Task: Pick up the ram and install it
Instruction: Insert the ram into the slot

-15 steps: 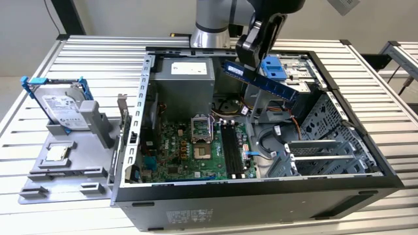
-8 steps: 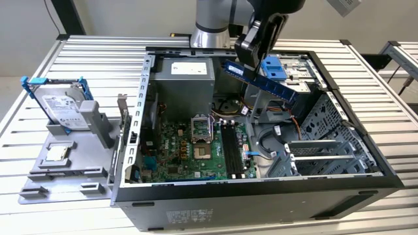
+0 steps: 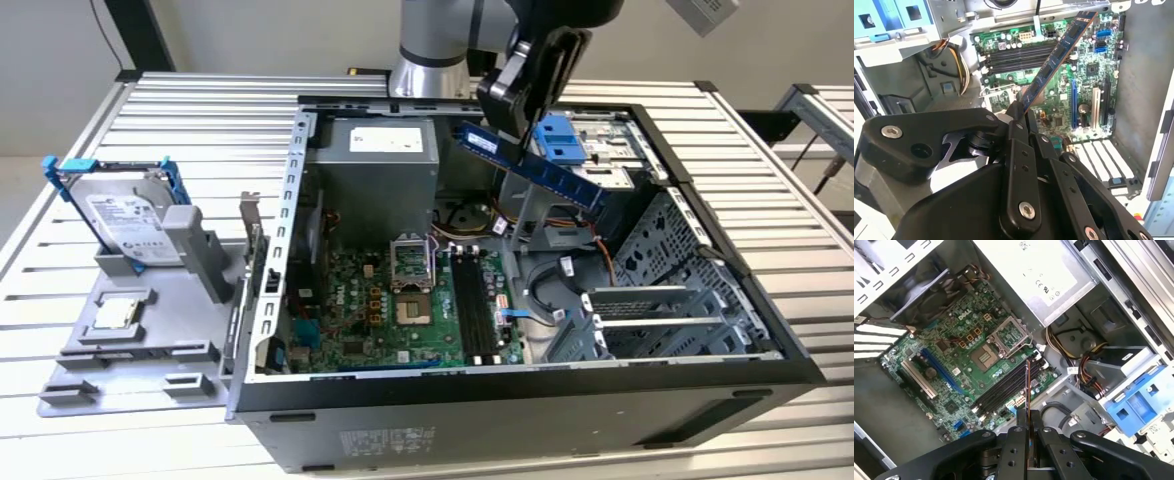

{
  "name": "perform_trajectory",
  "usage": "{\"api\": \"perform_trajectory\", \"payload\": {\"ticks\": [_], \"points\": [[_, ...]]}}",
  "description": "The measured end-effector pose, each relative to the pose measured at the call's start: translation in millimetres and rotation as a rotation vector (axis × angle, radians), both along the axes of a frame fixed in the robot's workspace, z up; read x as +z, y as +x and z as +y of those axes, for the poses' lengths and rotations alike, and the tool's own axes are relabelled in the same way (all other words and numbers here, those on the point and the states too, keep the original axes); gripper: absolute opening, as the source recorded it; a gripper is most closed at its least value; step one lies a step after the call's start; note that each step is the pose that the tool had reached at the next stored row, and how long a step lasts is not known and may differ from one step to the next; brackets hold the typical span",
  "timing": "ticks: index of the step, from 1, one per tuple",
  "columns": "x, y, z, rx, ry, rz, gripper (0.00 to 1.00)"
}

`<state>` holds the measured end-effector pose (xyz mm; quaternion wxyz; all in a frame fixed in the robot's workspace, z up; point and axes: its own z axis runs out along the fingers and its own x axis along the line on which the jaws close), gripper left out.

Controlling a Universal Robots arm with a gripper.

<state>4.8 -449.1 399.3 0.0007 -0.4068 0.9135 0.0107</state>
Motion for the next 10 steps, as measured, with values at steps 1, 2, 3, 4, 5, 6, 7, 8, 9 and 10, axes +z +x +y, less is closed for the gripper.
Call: {"api": "perform_trajectory", "payload": {"ticks": [1, 2, 3, 4, 5, 6, 7, 8, 9, 10], "points": [[0.0, 0.0, 0.0, -0.004, 0.0000, 0.0000, 0.00], [0.0, 0.0, 0.0, -0.008, 0.0000, 0.0000, 0.00], [0.0, 0.0, 0.0, -0.012, 0.0000, 0.0000, 0.00], [0.0, 0.0, 0.0, -0.017, 0.0000, 0.0000, 0.00], [0.0, 0.0, 0.0, -0.021, -0.0001, 0.0000, 0.00], [0.0, 0.0, 0.0, -0.025, 0.0000, -0.0001, 0.00], [0.0, 0.0, 0.0, -0.029, 0.0000, 0.0000, 0.00], [0.0, 0.0, -0.1, -0.033, 0.0000, 0.0000, 0.00], [0.0, 0.0, -0.2, -0.037, 0.0000, 0.0000, 0.00], [0.0, 0.0, -0.2, -0.044, 0.0000, 0.0000, 0.00]]}}
